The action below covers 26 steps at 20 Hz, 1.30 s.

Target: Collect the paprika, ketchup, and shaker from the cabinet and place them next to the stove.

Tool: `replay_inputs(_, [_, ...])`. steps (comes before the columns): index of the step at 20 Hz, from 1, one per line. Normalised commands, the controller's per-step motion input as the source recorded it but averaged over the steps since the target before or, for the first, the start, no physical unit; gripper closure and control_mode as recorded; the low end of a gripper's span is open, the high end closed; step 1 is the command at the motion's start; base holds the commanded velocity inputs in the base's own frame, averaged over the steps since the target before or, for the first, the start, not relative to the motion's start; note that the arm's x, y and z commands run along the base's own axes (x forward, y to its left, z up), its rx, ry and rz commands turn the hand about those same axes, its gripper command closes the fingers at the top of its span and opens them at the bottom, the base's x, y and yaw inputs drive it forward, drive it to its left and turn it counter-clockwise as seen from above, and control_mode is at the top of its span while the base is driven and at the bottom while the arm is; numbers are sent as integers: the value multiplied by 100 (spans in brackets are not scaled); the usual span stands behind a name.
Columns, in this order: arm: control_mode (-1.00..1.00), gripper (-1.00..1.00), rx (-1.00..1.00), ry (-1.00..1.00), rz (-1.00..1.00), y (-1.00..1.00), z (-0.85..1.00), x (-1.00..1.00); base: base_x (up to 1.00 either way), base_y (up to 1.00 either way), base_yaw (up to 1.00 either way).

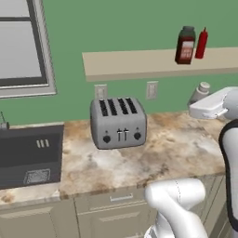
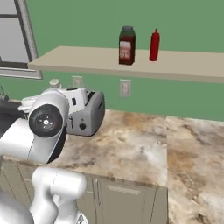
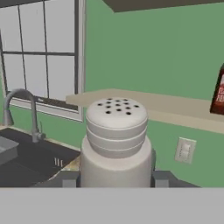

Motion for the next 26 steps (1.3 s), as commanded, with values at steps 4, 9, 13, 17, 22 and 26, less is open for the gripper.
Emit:
replay_inputs(4, [100,100,0,0,0,0,0,0,-20,96,21])
replay_inputs(9, [100,100,0,0,0,0,0,0,-28,81,33])
replay_inputs(13, [100,100,0,0,0,0,0,0,-24,51,46])
replay_inputs(17, [100,100,0,0,0,0,0,0,-2,31,60])
replay_inputs(22, [100,100,0,0,0,0,0,0,0,26,68])
replay_inputs(26, [100,100,0,0,0,0,0,0,0,28,68])
